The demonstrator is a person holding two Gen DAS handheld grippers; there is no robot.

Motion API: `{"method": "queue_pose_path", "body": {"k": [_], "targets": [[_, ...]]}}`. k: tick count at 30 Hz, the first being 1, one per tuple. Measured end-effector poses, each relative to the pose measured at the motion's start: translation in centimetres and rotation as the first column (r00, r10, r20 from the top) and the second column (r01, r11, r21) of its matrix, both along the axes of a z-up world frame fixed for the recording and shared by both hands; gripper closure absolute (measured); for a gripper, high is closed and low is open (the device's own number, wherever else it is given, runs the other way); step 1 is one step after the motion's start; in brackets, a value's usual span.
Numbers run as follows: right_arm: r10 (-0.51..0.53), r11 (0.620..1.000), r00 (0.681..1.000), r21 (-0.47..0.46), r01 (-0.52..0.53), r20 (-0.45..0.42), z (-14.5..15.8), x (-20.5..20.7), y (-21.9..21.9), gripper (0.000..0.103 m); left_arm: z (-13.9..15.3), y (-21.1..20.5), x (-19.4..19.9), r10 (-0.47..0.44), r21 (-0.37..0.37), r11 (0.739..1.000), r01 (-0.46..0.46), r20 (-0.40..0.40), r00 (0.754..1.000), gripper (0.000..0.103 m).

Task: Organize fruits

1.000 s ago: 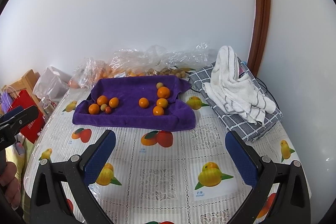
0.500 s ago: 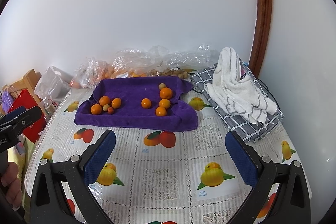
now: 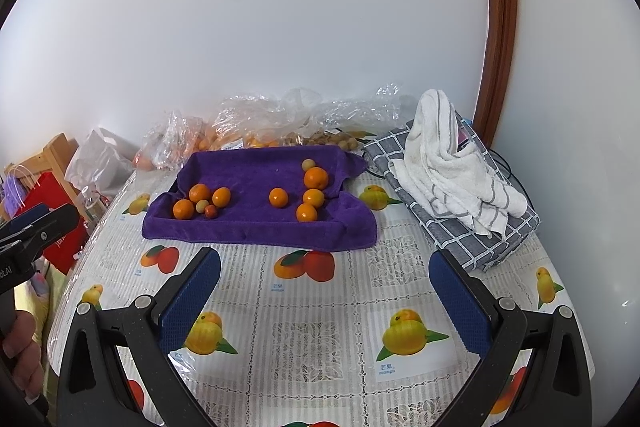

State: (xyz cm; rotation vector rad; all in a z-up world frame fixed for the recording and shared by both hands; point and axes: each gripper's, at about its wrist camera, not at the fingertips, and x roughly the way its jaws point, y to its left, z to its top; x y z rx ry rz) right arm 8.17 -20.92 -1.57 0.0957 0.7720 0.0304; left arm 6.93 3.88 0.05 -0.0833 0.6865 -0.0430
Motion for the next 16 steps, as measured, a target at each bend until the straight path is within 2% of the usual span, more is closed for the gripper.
{"method": "queue_pose_path", "body": {"k": [16], "targets": [[-0.005,1.0,1.0,-0.001,0.005,-0.001,0.0,-0.08,-0.01,0.001,0.08,-0.3,0.04,-0.015,0.0,1.0,0.015,0.004,1.0,0.002]]}}
